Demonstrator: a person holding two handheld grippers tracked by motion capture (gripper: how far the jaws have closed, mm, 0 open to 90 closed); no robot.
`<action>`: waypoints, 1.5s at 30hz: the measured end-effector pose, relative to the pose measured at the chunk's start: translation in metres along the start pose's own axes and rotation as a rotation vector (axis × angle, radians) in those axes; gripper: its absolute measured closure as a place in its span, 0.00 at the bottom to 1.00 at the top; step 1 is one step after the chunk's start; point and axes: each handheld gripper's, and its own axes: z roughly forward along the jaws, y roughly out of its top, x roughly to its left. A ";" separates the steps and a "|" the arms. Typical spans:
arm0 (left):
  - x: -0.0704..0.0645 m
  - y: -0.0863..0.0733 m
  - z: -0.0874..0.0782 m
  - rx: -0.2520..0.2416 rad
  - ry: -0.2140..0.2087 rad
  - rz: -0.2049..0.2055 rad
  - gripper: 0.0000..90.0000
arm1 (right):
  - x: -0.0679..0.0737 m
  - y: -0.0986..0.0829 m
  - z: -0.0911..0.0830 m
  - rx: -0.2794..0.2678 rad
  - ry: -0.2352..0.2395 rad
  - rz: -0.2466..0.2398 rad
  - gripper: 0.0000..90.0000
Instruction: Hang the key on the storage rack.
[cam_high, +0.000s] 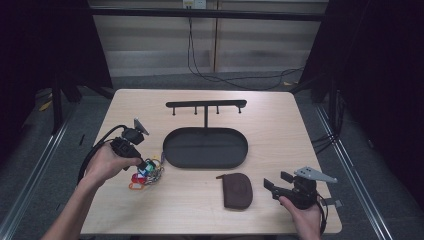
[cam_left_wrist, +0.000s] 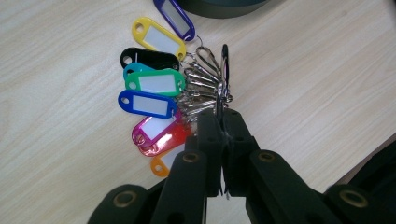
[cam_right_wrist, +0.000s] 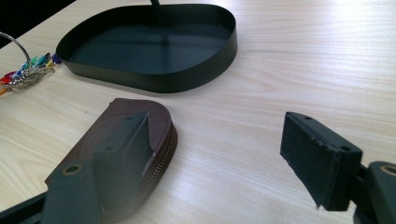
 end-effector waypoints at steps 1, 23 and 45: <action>-0.001 0.001 -0.002 0.007 0.004 0.007 0.98 | 0.000 0.000 0.000 0.001 0.000 0.000 0.27; -0.007 0.008 -0.041 0.041 0.030 -0.002 0.98 | 0.000 0.000 0.000 0.001 0.000 -0.001 0.27; -0.017 0.008 -0.083 0.006 0.019 0.041 0.98 | 0.001 0.000 0.001 0.001 -0.001 -0.004 0.27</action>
